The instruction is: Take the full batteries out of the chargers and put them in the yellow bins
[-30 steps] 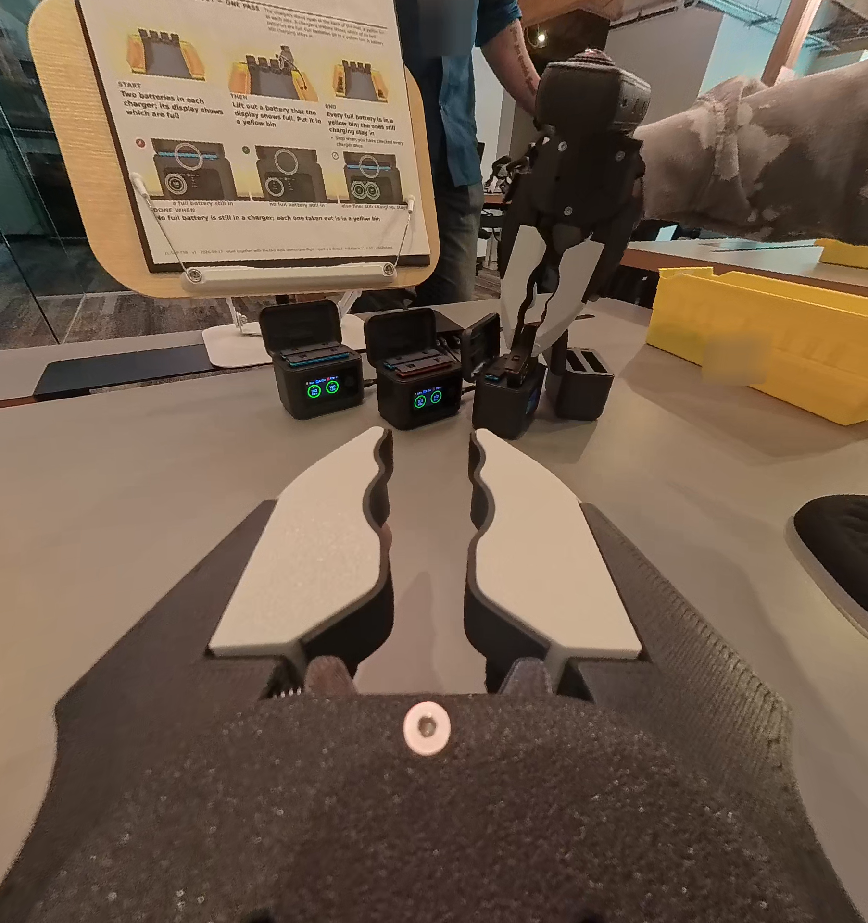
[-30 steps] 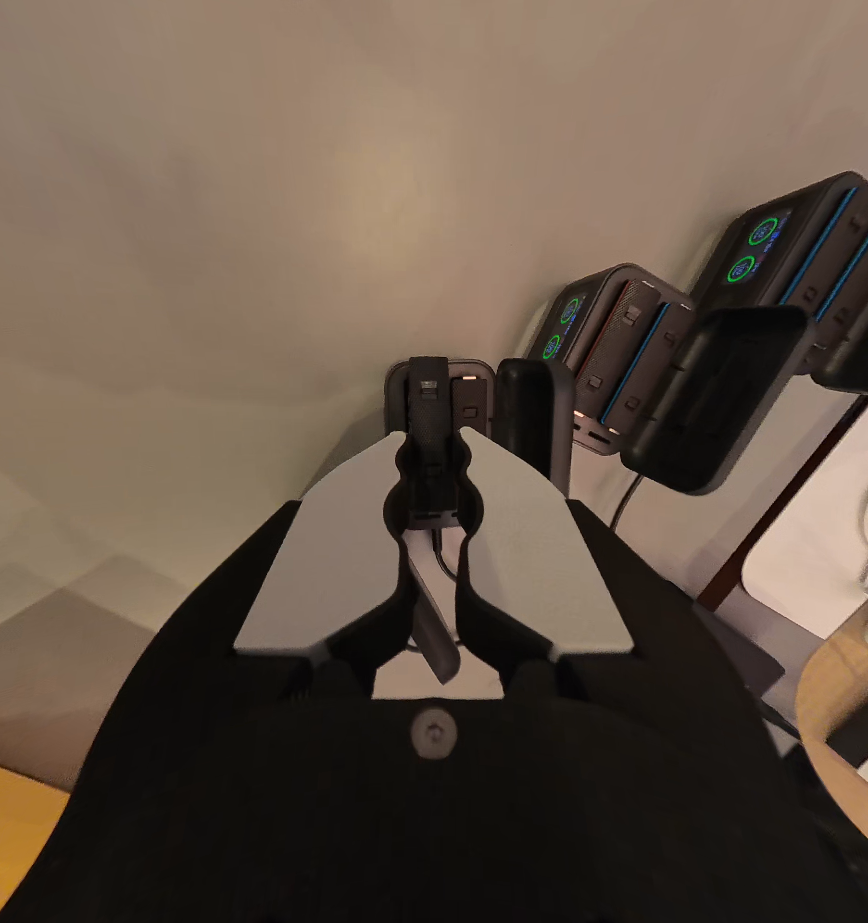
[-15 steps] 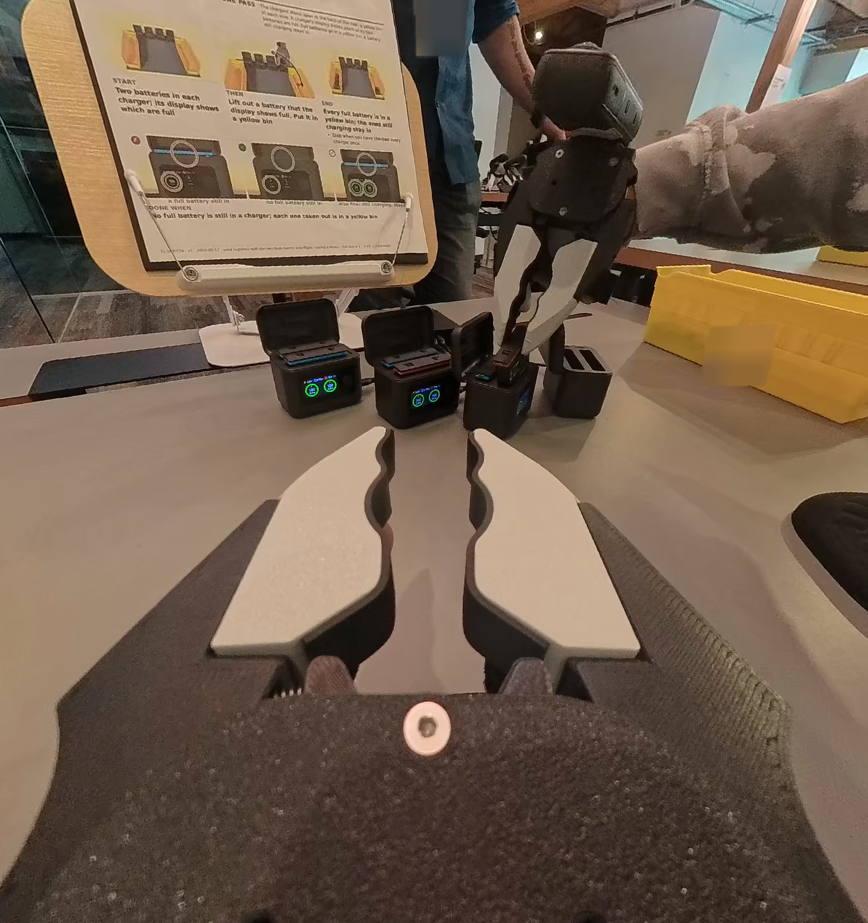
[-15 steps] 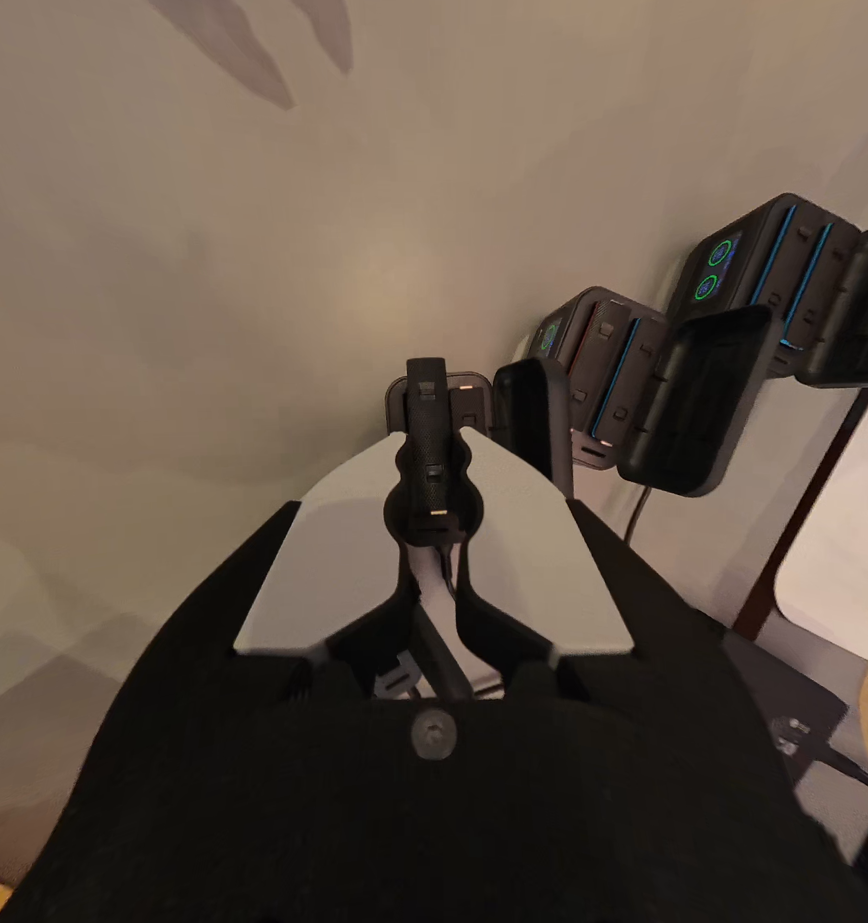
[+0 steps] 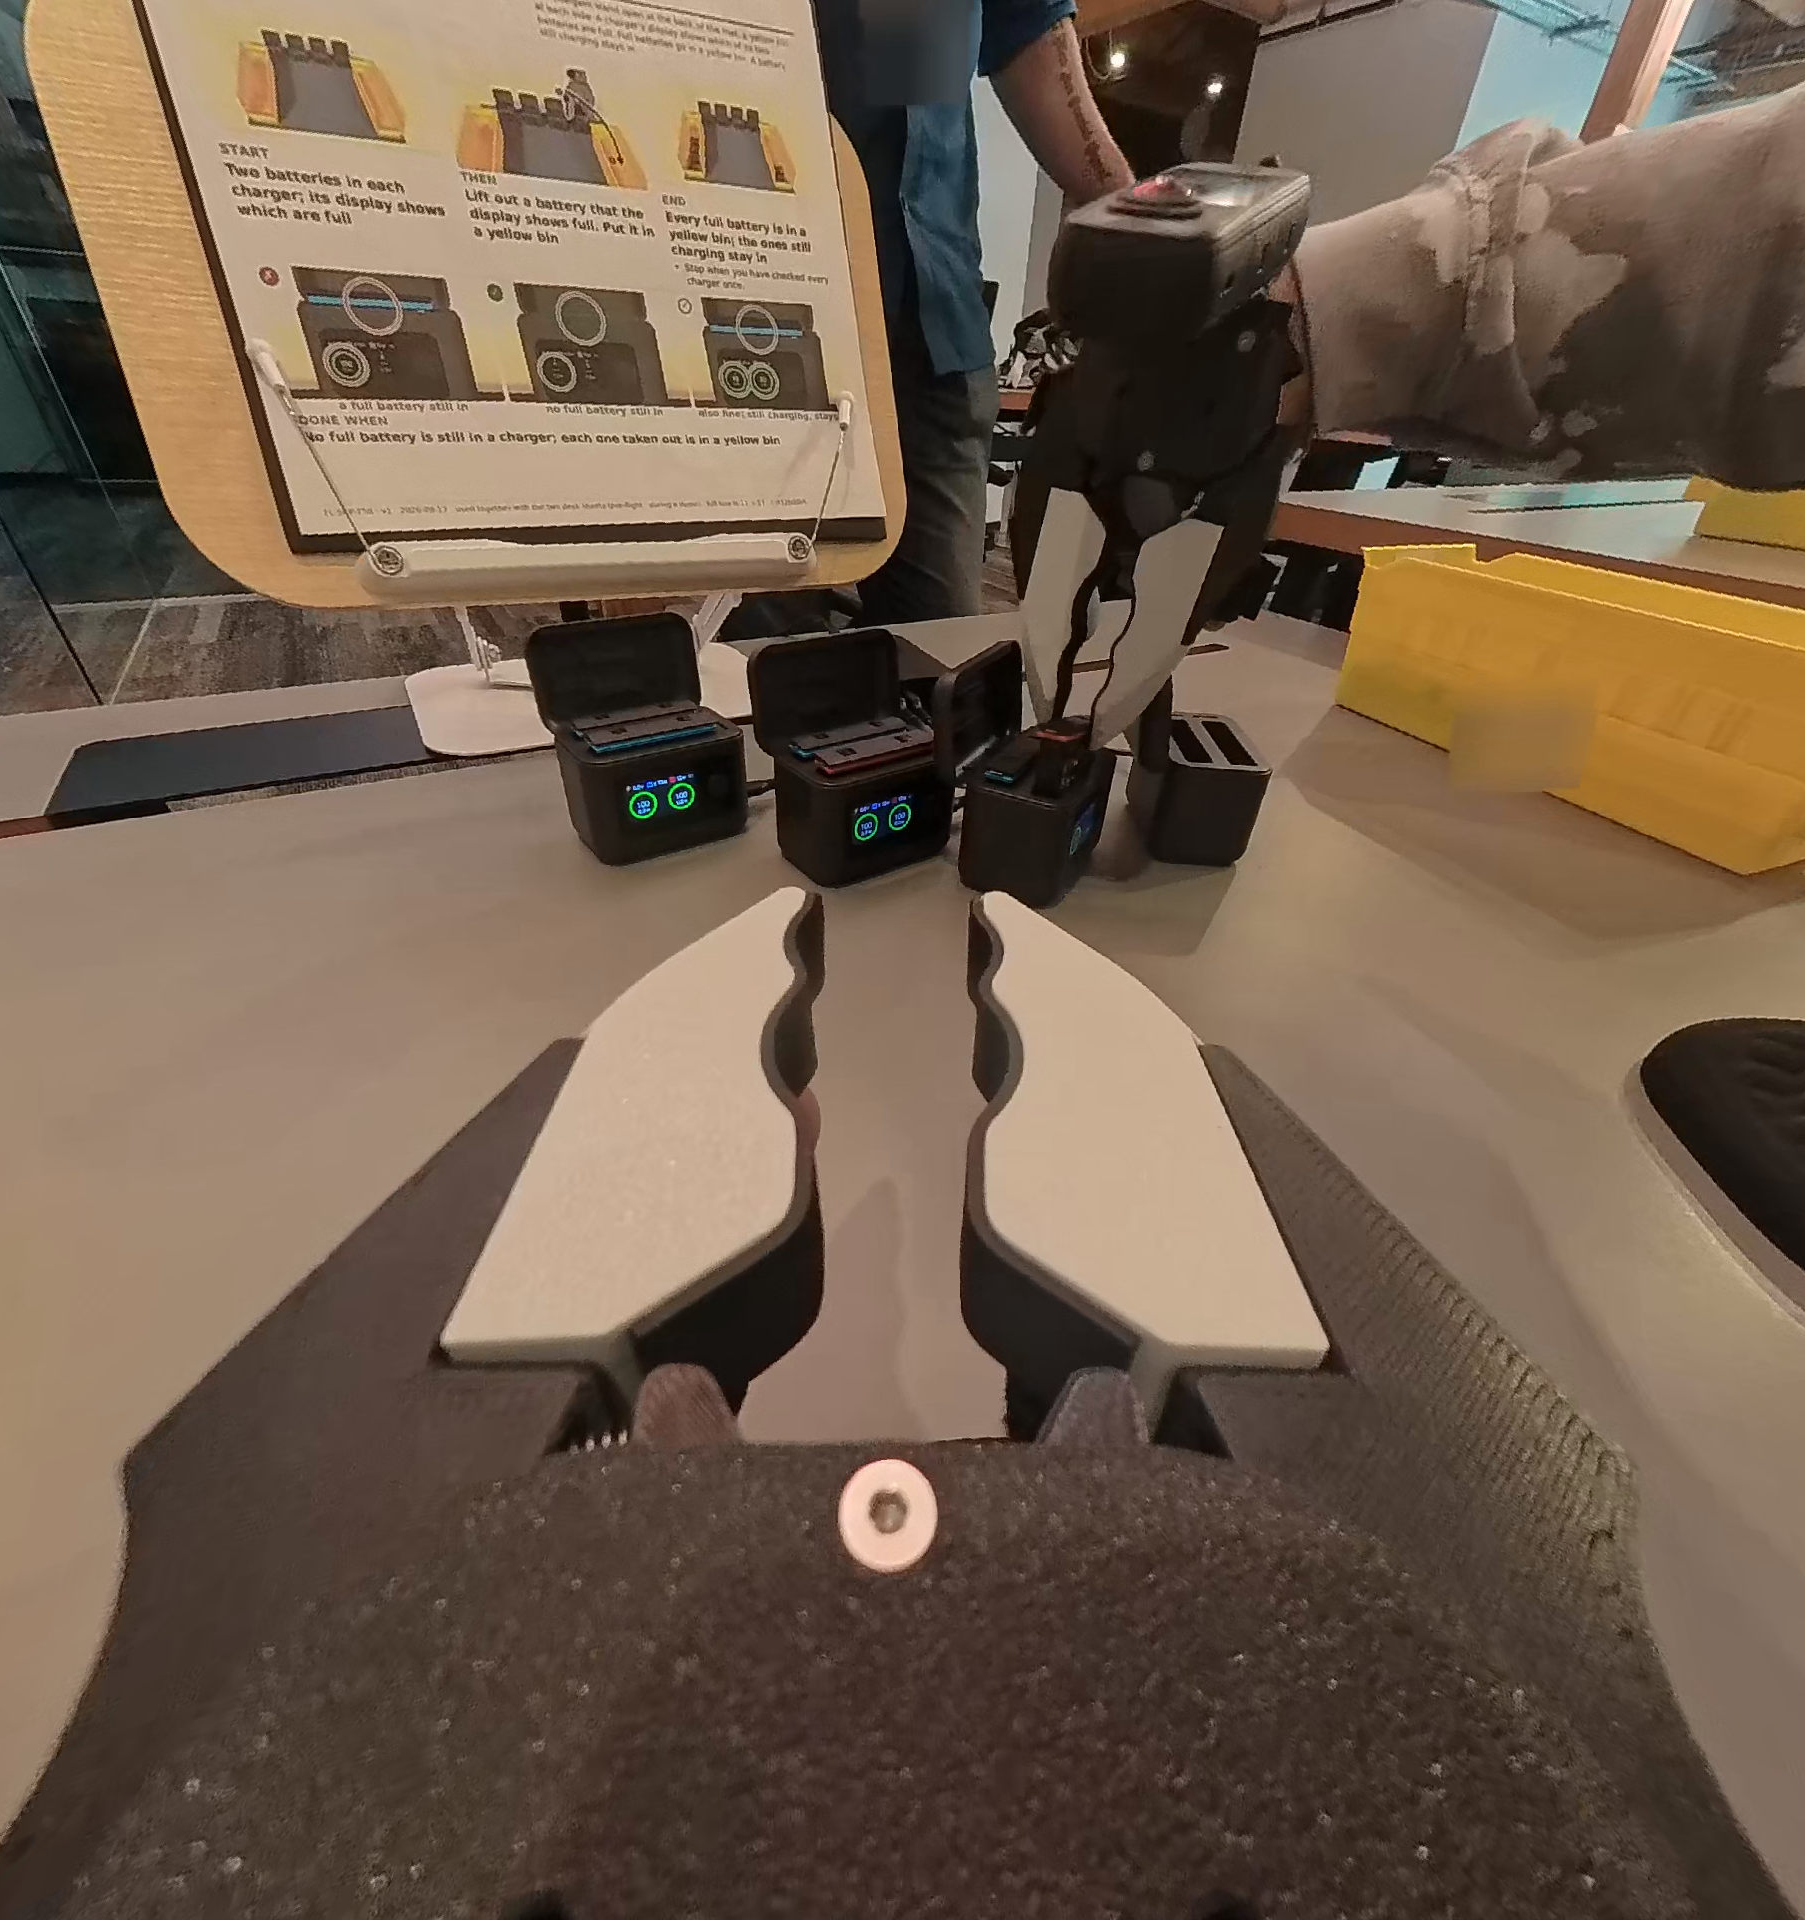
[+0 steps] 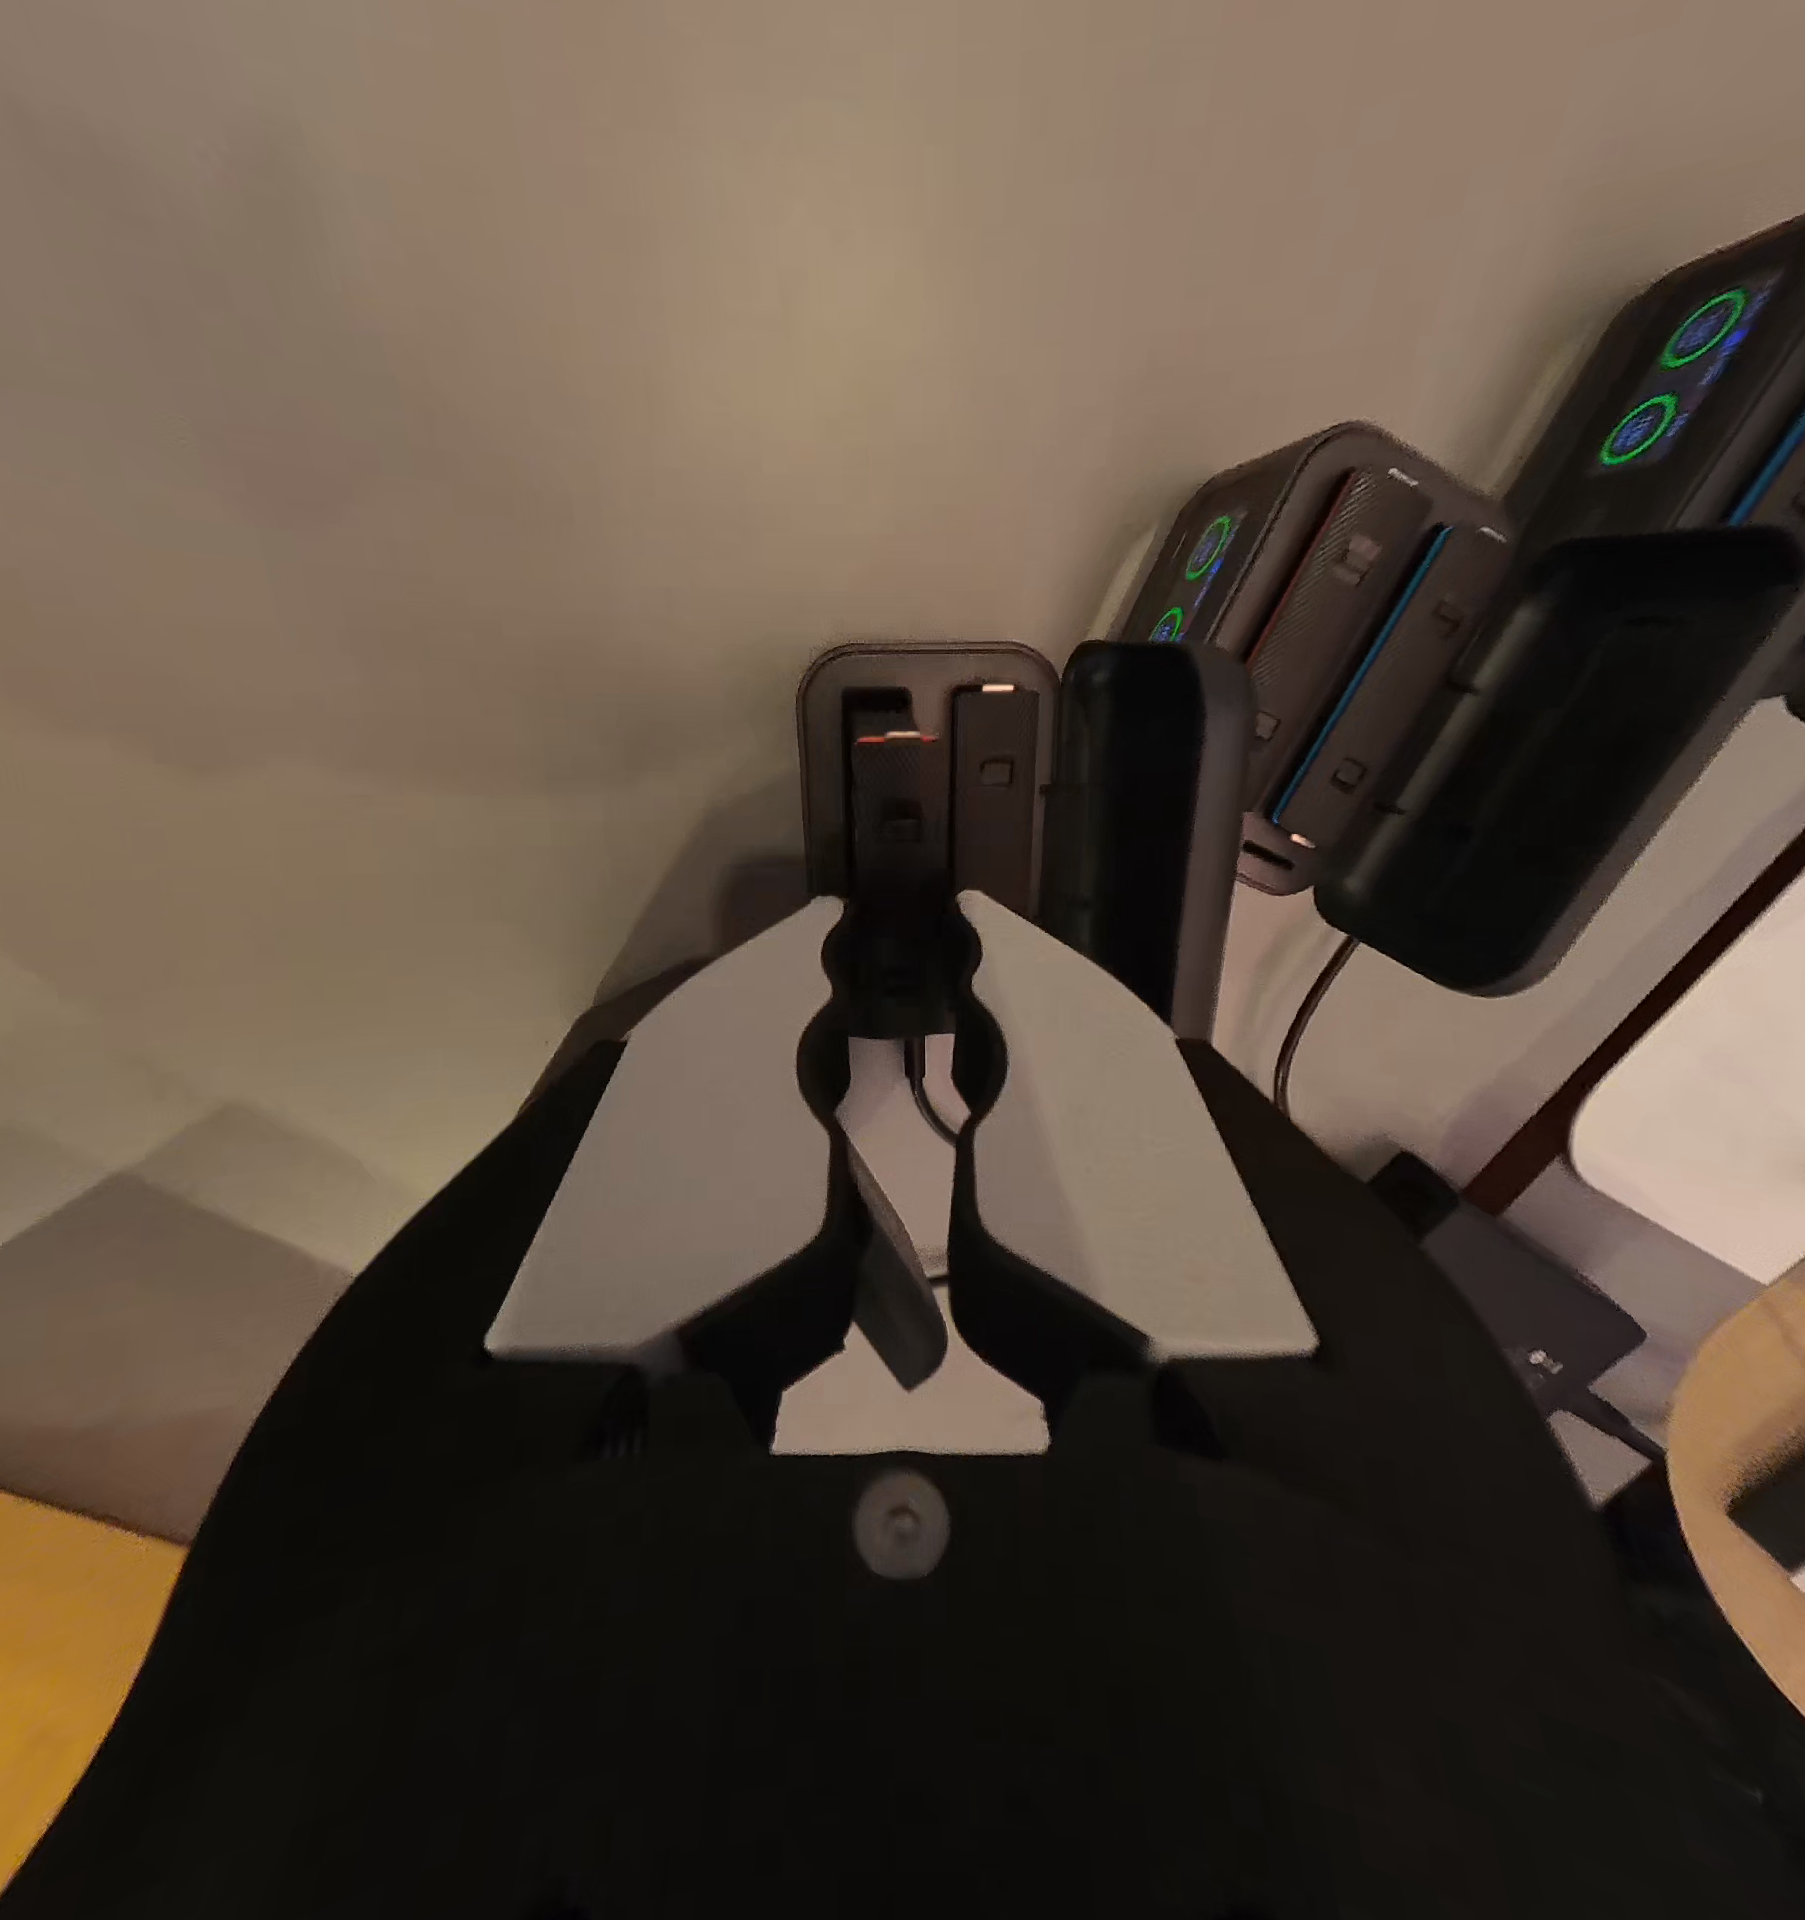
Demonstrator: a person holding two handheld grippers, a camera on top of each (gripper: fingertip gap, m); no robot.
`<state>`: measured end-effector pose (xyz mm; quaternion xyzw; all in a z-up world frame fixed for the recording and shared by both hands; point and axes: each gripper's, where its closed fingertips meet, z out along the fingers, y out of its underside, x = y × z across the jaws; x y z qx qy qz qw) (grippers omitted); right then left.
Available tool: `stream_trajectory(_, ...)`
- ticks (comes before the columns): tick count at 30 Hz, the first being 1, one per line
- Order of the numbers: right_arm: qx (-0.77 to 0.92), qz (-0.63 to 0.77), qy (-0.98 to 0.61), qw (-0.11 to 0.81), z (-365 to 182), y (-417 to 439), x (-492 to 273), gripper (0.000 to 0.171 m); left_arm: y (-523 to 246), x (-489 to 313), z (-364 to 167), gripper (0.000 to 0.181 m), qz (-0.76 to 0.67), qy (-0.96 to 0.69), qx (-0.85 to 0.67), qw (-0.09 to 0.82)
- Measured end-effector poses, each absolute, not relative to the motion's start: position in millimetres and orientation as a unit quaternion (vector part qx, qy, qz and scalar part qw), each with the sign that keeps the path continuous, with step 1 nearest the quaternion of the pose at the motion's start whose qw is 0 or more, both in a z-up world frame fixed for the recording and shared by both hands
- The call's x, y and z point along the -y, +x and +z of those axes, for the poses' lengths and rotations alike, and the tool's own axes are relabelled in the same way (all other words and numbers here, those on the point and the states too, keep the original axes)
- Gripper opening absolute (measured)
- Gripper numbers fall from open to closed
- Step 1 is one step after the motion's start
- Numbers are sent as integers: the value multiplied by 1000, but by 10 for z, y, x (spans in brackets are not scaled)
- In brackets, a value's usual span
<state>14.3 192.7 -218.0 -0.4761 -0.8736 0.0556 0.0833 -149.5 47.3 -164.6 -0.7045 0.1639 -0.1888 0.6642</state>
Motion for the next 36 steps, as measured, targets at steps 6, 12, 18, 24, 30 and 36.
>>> stream_trajectory(6,884,-28,-466,25,-2200,189,-1941,15,-1498,-465,-1641,25,-191,-703,-163,665)
stream_trajectory(12,882,-107,-458,-31,-2165,259,-1965,14,-1505,-456,-1627,25,-197,-700,-161,667)
stream_trajectory(18,870,-162,-463,-54,-2164,276,-1975,14,-1506,-442,-1612,25,-201,-696,-162,670)
stream_trajectory(24,850,-206,-478,-82,-2139,318,-2007,14,-1512,-430,-1596,24,-204,-692,-161,673)
stream_trajectory(30,845,-229,-473,-100,-2178,311,-2001,14,-1514,-424,-1586,24,-207,-690,-160,675)
stream_trajectory(36,853,-208,-471,-85,-2218,305,-1992,15,-1523,-414,-1567,24,-211,-685,-158,679)
